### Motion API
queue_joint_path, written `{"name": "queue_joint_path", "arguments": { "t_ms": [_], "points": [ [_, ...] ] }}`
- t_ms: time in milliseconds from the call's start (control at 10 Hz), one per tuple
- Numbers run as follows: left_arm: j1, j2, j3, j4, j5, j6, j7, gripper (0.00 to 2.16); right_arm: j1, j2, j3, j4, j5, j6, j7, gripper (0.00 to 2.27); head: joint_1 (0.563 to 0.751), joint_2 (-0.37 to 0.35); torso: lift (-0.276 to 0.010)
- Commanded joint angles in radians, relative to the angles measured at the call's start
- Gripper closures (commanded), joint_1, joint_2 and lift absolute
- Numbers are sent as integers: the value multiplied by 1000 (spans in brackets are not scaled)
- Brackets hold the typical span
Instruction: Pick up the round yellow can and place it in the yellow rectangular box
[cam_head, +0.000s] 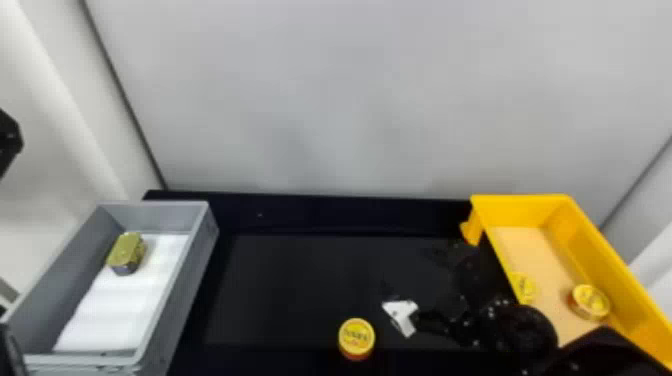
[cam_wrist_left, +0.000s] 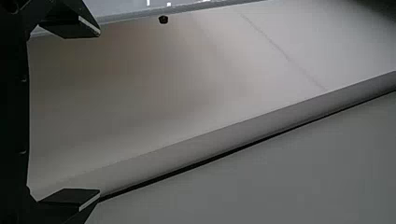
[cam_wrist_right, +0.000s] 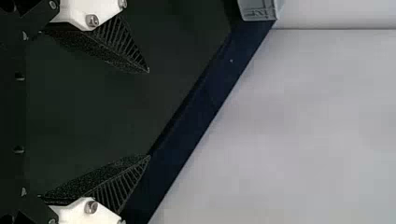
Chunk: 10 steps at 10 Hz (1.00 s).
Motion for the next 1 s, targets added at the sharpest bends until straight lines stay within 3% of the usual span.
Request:
{"name": "queue_joint_path", "arguments": {
  "t_ms": [0, 500, 700, 900],
  "points": [
    [-4, -3, 6, 2, 0, -3, 0, 76, -32, 5, 58, 33, -11, 13, 0, 157, 694, 14, -56],
    [-27, -3, 21, 10, -14, -5, -28, 84, -94, 12, 143, 85, -47, 13, 0, 157, 694, 14, -56],
    [-37, -3, 32, 18, -21, -14, -43, 84, -121, -34, 178, 86, 9, -28, 43, 157, 694, 14, -56],
    [-44, -3, 35, 22, -25, -17, -51, 84, -153, -104, 206, 94, 65, -102, 95, 160, 694, 14, -56]
  ]
}}
